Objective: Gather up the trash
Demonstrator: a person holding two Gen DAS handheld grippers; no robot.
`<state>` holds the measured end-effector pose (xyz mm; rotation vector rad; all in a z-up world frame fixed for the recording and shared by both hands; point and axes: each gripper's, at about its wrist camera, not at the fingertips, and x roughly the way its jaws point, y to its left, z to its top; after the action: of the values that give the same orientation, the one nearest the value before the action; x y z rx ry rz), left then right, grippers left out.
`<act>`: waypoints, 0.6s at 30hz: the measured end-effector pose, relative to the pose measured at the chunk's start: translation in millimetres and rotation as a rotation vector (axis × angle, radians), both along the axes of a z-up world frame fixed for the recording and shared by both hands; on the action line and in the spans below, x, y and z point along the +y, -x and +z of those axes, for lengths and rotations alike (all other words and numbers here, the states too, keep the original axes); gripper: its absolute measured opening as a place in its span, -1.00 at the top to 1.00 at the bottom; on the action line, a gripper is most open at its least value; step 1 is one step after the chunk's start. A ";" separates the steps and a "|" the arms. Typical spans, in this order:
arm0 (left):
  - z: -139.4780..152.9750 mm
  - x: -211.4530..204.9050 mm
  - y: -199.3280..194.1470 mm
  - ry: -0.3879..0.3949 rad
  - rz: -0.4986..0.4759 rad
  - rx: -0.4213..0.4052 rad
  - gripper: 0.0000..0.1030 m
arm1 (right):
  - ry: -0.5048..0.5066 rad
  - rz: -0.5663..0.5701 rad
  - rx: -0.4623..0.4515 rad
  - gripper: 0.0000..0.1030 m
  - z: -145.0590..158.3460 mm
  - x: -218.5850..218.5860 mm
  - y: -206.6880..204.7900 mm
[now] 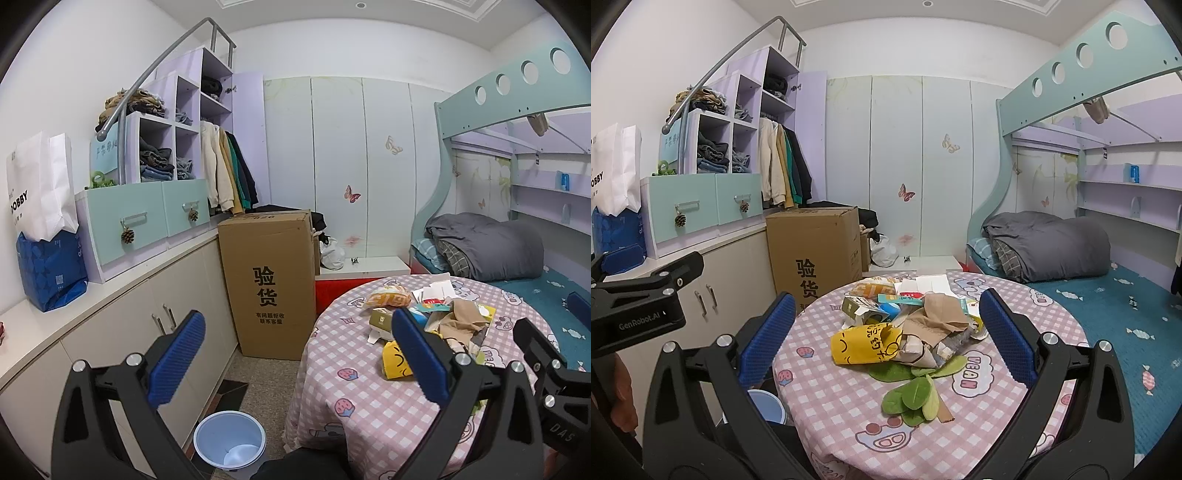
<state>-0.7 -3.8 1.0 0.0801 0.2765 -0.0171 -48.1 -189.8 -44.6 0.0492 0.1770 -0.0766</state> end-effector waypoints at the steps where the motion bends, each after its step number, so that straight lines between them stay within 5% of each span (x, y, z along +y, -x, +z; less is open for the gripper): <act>1: 0.0 0.1 0.1 0.000 -0.001 -0.001 -0.92 | 0.001 0.000 0.002 -0.88 1.0 0.2 -0.3; 18: 1.2 -0.8 0.7 -0.002 -0.002 -0.002 -0.92 | -0.002 0.001 0.003 -0.88 2.0 -0.3 0.1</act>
<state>-1.4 -4.6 2.2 0.0824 0.2740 -0.0191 -48.2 -190.1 -42.6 0.0509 0.1803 -0.0752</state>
